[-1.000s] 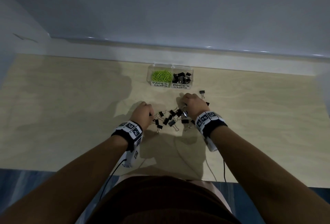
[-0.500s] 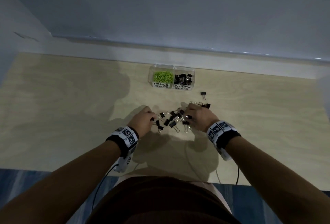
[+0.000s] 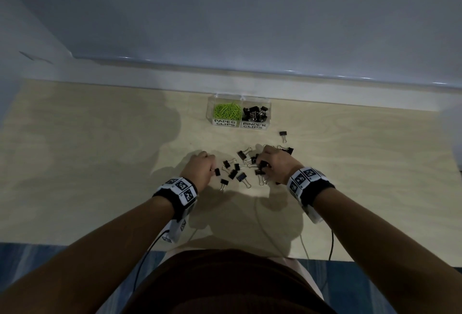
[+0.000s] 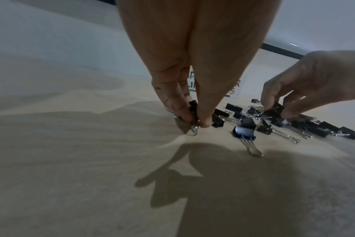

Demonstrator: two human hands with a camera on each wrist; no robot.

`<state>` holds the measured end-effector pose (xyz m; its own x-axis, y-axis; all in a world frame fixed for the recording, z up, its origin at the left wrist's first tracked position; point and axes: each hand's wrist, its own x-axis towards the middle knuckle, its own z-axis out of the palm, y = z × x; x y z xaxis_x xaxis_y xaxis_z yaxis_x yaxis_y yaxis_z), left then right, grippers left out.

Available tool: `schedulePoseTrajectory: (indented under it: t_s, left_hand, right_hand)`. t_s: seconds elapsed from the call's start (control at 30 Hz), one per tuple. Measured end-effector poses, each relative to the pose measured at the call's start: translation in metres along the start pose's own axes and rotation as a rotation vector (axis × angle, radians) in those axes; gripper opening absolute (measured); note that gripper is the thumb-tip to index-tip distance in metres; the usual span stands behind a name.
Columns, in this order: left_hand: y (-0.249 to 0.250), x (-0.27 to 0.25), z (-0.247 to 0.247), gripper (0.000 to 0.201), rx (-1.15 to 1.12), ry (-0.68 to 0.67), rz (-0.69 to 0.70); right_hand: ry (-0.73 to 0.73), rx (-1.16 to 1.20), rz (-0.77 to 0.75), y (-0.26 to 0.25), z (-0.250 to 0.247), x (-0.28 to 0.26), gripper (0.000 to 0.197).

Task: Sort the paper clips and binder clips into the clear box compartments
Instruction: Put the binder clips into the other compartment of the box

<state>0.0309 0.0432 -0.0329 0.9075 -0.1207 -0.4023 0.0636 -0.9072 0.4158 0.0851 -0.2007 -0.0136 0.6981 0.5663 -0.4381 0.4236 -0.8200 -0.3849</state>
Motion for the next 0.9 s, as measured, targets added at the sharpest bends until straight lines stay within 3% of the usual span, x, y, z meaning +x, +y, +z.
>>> schedulePoseTrajectory:
  t_s: [0.33, 0.53, 0.7, 0.8, 0.9]
  left_hand:
    - [-0.003, -0.003, -0.001, 0.016, -0.097, 0.032, 0.005]
    - [-0.004, -0.003, -0.004, 0.010, -0.140, 0.040, 0.001]
    - [0.001, 0.001, -0.018, 0.003, -0.171, -0.027, -0.038]
    - [0.023, 0.013, -0.038, 0.005, -0.172, -0.046, 0.041]
    - [0.056, 0.039, -0.066, 0.003, -0.225, 0.037, 0.108]
  right_hand:
    - [0.101, 0.067, -0.011, -0.004, 0.006, 0.004, 0.017]
    - [0.369, 0.194, -0.004, 0.000, -0.002, 0.002, 0.009]
    - [0.601, 0.283, 0.054, -0.011, -0.055, 0.026, 0.004]
    - [0.562, 0.193, 0.110, -0.013, -0.081, 0.053, 0.013]
    - [0.455, 0.151, 0.183, -0.012, -0.088, 0.067, 0.030]
